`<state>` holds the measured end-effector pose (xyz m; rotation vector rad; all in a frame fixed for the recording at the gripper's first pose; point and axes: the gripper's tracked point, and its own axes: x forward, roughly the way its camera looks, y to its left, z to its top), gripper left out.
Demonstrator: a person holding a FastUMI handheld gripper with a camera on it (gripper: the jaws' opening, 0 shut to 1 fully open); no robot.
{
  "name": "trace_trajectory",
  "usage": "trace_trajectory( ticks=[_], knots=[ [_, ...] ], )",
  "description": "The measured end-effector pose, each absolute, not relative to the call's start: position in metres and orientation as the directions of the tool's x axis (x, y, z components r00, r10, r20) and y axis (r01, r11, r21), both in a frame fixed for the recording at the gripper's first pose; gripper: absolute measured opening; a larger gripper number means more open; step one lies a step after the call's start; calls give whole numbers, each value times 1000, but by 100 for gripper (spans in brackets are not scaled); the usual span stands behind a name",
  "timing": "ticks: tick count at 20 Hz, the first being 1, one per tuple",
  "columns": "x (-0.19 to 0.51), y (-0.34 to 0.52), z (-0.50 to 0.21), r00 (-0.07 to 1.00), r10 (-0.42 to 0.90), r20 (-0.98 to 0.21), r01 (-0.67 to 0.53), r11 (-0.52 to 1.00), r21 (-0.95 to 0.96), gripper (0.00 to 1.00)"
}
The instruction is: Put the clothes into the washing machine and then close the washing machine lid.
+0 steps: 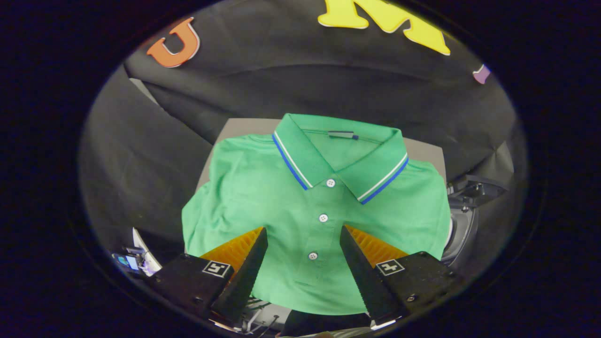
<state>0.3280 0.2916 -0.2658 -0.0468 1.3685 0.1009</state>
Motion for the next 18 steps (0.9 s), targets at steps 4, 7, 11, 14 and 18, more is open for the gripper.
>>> trace_trajectory(
  ticks=[4,7,11,14,18],
  knots=[
    [336,289,-269,232,-16,-972,-155,986,-54,90],
    [335,290,-276,253,-47,-966,-225,968,-106,86],
    [336,282,-273,249,-39,-968,-223,970,-97,72],
    [340,277,-270,237,-30,-971,-209,974,-81,42],
    [341,275,-271,222,3,-975,-201,979,-43,8]
  ],
)
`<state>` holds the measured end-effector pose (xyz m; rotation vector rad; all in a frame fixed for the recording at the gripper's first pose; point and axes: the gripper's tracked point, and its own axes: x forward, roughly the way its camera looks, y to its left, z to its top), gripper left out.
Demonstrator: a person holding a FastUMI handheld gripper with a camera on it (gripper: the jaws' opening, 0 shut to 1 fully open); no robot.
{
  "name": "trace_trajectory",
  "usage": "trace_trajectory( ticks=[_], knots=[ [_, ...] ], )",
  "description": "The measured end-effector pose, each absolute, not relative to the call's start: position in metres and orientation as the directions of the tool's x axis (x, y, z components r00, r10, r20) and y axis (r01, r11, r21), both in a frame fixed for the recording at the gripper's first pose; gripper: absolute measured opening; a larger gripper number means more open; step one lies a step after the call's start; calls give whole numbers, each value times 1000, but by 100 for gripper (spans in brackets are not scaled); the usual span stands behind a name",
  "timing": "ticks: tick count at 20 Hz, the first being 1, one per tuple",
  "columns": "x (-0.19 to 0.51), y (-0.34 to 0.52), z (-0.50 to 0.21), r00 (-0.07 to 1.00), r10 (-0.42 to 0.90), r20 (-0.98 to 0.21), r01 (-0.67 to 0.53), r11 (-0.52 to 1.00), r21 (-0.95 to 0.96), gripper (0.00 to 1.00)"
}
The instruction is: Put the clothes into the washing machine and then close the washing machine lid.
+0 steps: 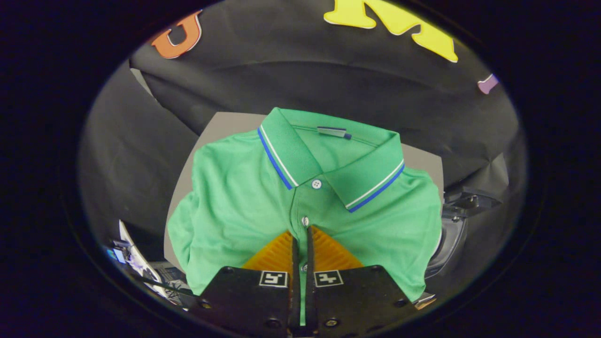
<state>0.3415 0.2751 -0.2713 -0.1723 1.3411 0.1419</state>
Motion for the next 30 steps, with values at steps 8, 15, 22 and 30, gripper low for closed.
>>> trace_trajectory(
  ticks=[8,15,22,30],
  knots=[
    [341,276,-242,230,57,-972,-167,986,18,6],
    [335,268,-204,286,95,-954,-158,986,51,6],
    [339,250,-159,360,97,-928,-146,988,47,5],
    [329,223,-118,428,80,-900,-114,993,34,6]
  ],
)
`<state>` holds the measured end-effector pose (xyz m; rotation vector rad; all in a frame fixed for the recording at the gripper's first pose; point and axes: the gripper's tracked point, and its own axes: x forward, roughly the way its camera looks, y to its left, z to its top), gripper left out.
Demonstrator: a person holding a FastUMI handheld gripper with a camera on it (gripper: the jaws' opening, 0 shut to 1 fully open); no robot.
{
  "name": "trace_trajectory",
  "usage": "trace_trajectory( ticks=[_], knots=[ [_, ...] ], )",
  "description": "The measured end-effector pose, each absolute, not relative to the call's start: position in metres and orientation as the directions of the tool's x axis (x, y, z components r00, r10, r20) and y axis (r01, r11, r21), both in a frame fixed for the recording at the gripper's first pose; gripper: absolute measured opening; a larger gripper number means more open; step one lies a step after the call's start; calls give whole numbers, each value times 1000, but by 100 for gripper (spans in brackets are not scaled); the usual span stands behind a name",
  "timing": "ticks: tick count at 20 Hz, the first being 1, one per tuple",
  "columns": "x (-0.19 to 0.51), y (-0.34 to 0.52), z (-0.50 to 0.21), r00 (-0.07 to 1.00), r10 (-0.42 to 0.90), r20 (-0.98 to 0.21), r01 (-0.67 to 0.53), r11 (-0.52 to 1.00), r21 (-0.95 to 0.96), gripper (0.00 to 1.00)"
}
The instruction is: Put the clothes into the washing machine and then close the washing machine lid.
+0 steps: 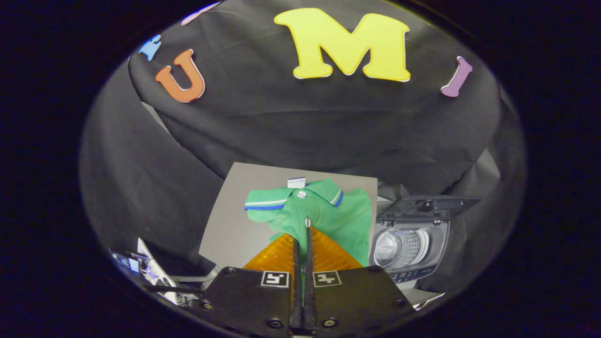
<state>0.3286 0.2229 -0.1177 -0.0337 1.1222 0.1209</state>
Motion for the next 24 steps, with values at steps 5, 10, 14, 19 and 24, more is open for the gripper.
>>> trace_trajectory(
  ticks=[5,10,14,19,24],
  knots=[
    [321,189,-89,483,40,-875,-64,998,11,6],
    [308,149,-70,514,-10,-858,14,1000,-3,5],
    [294,114,-61,534,-41,-844,79,997,1,5],
    [276,65,-60,538,-83,-839,167,986,9,5],
    [266,22,-71,531,-82,-843,202,979,32,5]
  ],
)
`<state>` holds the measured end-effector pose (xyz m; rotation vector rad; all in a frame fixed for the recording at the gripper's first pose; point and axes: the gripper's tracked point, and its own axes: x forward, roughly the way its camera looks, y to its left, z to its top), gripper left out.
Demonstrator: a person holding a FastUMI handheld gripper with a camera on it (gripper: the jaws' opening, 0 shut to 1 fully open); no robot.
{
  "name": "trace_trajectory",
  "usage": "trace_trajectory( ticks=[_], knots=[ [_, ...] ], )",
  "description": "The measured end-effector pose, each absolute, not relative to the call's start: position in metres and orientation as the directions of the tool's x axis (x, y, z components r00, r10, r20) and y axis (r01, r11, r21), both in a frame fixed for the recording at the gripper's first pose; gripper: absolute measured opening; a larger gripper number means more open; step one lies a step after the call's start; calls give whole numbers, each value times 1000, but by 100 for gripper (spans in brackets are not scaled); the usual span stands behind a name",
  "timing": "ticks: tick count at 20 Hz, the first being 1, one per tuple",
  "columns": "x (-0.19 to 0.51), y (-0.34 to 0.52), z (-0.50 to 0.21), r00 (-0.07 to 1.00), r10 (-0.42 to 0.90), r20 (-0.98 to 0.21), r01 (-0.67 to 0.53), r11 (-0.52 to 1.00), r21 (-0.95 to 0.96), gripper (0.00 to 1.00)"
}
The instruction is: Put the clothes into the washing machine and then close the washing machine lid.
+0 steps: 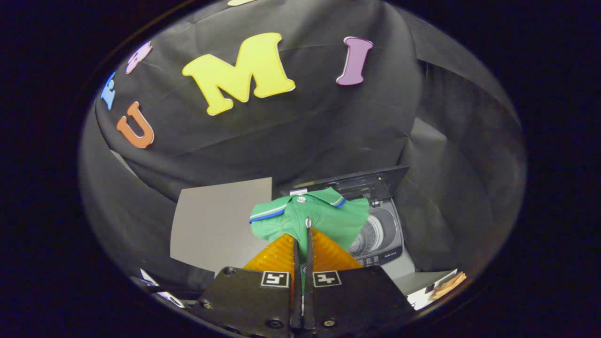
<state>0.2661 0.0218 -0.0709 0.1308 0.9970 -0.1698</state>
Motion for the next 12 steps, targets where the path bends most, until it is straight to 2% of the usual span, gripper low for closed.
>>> trace_trajectory(
  ticks=[12],
  knots=[
    [255,-72,-85,552,-14,-834,141,987,76,5]
  ],
)
